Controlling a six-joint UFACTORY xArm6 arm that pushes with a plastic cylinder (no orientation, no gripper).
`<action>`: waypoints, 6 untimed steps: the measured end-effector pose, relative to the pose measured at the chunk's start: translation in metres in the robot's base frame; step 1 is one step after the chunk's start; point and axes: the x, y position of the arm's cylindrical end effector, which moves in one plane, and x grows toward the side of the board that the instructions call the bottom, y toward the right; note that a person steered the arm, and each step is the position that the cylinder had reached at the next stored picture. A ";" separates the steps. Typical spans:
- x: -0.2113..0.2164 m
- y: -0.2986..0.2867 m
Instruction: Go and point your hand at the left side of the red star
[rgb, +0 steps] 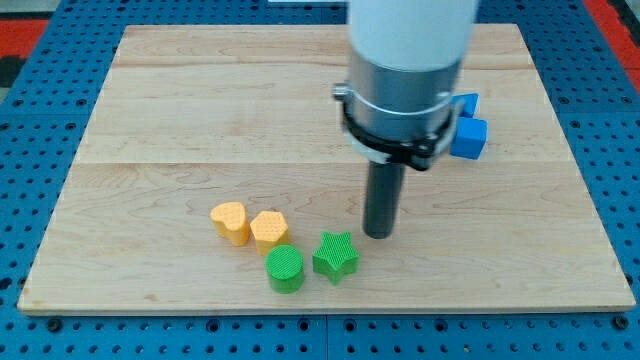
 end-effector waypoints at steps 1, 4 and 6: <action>0.031 0.046; 0.027 -0.039; -0.076 -0.040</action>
